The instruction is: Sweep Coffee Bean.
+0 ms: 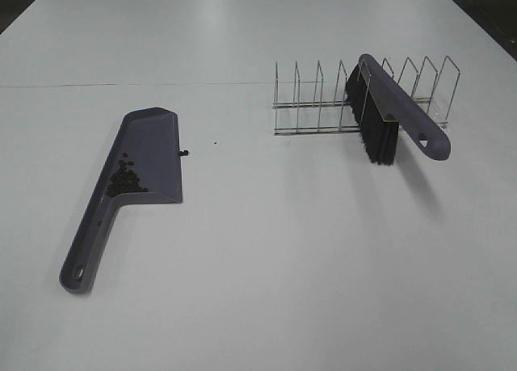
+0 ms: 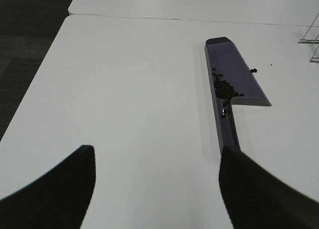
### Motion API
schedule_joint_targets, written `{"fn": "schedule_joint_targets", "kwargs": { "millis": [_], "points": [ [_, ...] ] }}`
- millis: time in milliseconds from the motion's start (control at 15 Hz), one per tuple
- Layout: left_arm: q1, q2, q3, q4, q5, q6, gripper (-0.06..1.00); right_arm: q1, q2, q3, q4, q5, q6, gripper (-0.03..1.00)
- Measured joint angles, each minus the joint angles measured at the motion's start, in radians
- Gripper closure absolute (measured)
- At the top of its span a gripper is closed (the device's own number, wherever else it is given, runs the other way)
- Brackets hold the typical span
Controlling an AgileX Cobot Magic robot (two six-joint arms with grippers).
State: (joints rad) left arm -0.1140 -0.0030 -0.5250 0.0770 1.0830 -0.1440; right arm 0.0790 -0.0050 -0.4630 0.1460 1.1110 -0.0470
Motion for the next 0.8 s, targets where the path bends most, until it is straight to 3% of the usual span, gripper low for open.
{"fn": "schedule_joint_targets", "kwargs": {
  "millis": [400, 800],
  "points": [
    [0.0, 0.0, 0.0, -0.007, 0.0, 0.0, 0.32, 0.0, 0.0, 0.011, -0.073, 0.001, 0.002, 0.39],
    [0.003, 0.0, 0.0, -0.008, 0.0, 0.0, 0.32, 0.0, 0.0, 0.011, -0.081, 0.001, 0.008, 0.39]
  ]
}}
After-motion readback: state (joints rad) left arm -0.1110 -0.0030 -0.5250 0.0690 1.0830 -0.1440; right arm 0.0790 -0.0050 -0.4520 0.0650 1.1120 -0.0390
